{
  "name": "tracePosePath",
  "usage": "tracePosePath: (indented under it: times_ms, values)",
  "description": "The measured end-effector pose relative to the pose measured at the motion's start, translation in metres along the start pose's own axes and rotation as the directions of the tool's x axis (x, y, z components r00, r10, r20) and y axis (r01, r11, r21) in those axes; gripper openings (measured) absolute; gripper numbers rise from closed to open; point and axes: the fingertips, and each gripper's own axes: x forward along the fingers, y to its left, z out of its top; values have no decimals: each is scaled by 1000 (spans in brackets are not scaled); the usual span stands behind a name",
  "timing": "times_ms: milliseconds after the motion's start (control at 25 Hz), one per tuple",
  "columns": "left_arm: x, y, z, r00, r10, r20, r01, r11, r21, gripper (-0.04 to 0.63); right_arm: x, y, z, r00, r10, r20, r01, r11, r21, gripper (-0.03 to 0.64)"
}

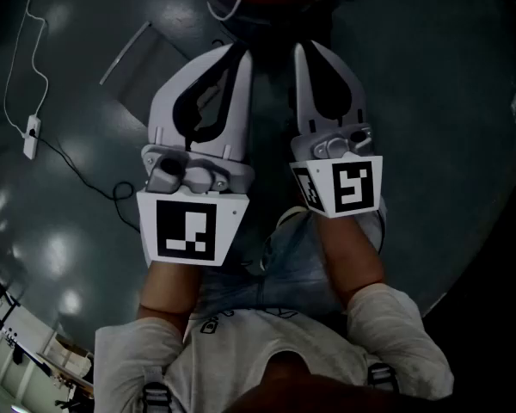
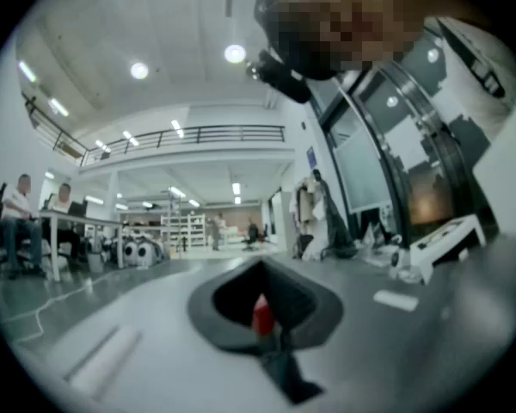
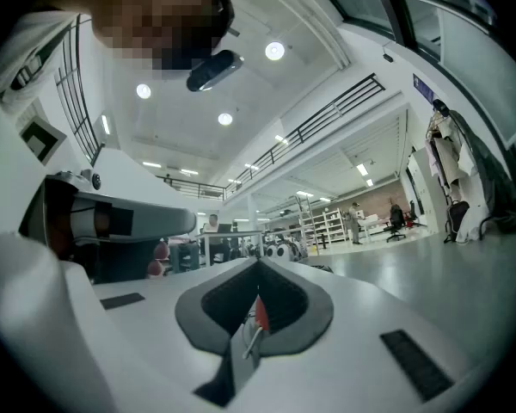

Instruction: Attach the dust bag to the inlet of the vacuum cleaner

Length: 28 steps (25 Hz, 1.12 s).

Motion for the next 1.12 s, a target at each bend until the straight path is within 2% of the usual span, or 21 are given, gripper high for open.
tracePosePath:
  times_ms: [120, 240, 360, 480, 560, 640, 680, 760, 840, 880, 960, 1040, 1120]
  values:
    - [21, 41, 3, 997, -72, 7, 73, 992, -102, 3, 37, 4, 19, 995, -103, -16, 102, 994, -43, 11]
    - [27, 69, 2, 992, -127, 5, 127, 988, -90, 3, 71, 34, 50, 995, -103, -14, 102, 990, -93, 11]
    - [25, 85, -12, 991, -135, -17, 134, 988, -78, 3, 88, 66, 57, 1000, -12, 26, 16, 990, -142, 11]
    - [27, 96, -36, 986, -159, -57, 156, 987, -47, 3, 103, 77, 19, 996, 86, -26, -90, 972, -216, 11]
    - [18, 107, -50, 979, -182, -93, 182, 983, 2, 3, 113, 81, -3, 990, 131, -60, -141, 961, -239, 11]
    - [4, 126, -64, 977, -177, -121, 189, 977, 94, 3, 125, 95, -20, 974, 205, -99, -225, 925, -307, 11]
    - [-3, 140, -73, 976, -167, -138, 187, 971, 147, 3, 131, 107, -31, 960, 249, -127, -278, 892, -356, 11]
    - [-18, 171, -100, 972, -135, -191, 176, 959, 220, 3, 141, 132, -62, 921, 327, -214, -389, 809, -441, 12]
    - [-36, 196, -139, 958, -86, -272, 150, 963, 223, 5, 142, 155, -109, 855, 387, -346, -515, 716, -471, 12]
    - [-46, 205, -162, 945, -65, -320, 136, 969, 204, 8, 139, 164, -136, 809, 414, -417, -581, 669, -464, 12]
    - [-68, 212, -208, 913, -51, -406, 120, 982, 146, 73, 130, 181, -185, 709, 453, -540, -694, 582, -423, 14]
    - [-88, 211, -249, 881, -57, -470, 115, 989, 95, 99, 118, 196, -230, 615, 475, -630, -775, 511, -371, 16]
    - [-107, 205, -290, 847, -73, -527, 127, 990, 65, 118, 106, 208, -274, 523, 488, -698, -837, 448, -314, 84]
